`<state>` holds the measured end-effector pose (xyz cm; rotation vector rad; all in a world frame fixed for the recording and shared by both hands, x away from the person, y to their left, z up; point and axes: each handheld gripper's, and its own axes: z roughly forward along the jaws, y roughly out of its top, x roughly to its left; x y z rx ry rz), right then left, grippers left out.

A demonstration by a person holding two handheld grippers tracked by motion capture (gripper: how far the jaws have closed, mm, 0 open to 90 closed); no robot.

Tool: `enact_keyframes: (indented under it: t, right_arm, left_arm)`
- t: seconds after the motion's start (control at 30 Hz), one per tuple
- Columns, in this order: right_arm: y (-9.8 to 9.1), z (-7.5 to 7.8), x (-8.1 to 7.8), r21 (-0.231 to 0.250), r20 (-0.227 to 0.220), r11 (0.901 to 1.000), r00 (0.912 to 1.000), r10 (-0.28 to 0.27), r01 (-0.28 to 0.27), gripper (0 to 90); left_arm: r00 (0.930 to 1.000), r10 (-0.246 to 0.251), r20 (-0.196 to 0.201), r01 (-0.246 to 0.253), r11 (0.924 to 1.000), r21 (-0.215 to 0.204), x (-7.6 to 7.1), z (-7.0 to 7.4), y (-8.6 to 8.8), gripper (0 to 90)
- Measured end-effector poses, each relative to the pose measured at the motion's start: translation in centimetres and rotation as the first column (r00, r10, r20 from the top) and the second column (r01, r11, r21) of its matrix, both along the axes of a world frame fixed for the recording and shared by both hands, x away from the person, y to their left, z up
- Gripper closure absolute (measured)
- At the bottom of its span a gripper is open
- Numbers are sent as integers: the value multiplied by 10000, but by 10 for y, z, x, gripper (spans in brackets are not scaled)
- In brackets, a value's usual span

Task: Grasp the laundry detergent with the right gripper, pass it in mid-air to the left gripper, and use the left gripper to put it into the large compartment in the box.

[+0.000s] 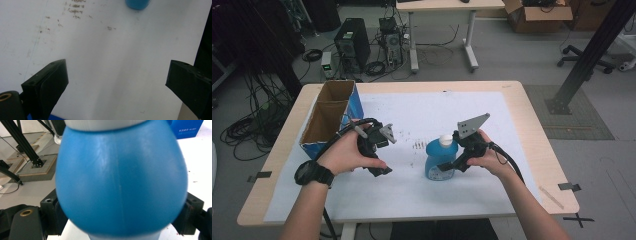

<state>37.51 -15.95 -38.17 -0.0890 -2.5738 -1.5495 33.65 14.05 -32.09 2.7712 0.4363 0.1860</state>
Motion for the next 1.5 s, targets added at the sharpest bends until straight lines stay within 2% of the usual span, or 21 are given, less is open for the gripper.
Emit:
enact_keyframes:
  t: [0.5, 1.13, 1.5]
  right_arm:
    - [1, -1, 0, -16, 98, 10000, 9999, 33, -33, 238]
    - [-3, -4, 1, 61, 76, 10000, 10000, -33, 32, 263]
    - [-4, -4, 0, 124, 135, 9999, 9999, -58, 56, 317]
  left_arm:
    - [10000, -16, 51, 16, 10000, -28, -2, 0, -1, 46]
    - [10000, -25, 29, 25, 10000, -30, -1, -1, -2, 46]
    - [10000, -63, 0, 63, 10000, -16, 0, -1, -4, 46]
